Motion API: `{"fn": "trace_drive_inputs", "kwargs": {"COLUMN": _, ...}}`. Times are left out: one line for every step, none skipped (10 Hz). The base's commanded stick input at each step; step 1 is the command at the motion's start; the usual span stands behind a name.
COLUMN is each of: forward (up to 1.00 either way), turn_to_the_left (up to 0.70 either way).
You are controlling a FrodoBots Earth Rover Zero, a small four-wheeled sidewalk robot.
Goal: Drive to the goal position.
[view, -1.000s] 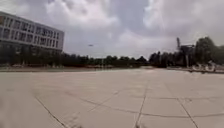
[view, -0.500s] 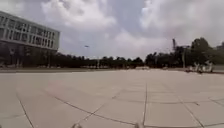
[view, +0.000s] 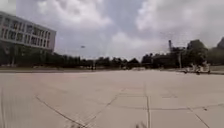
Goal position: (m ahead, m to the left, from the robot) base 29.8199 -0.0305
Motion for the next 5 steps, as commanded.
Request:
{"fn": "trace_drive_inputs", "kwargs": {"forward": 0.6, "turn_to_the_left": -0.15}}
{"fn": "trace_drive_inputs", "kwargs": {"forward": 0.6, "turn_to_the_left": -0.15}}
{"fn": "trace_drive_inputs", "kwargs": {"forward": 0.6, "turn_to_the_left": -0.15}}
{"fn": "trace_drive_inputs", "kwargs": {"forward": 0.6, "turn_to_the_left": -0.15}}
{"fn": "trace_drive_inputs", "kwargs": {"forward": 0.6, "turn_to_the_left": -0.15}}
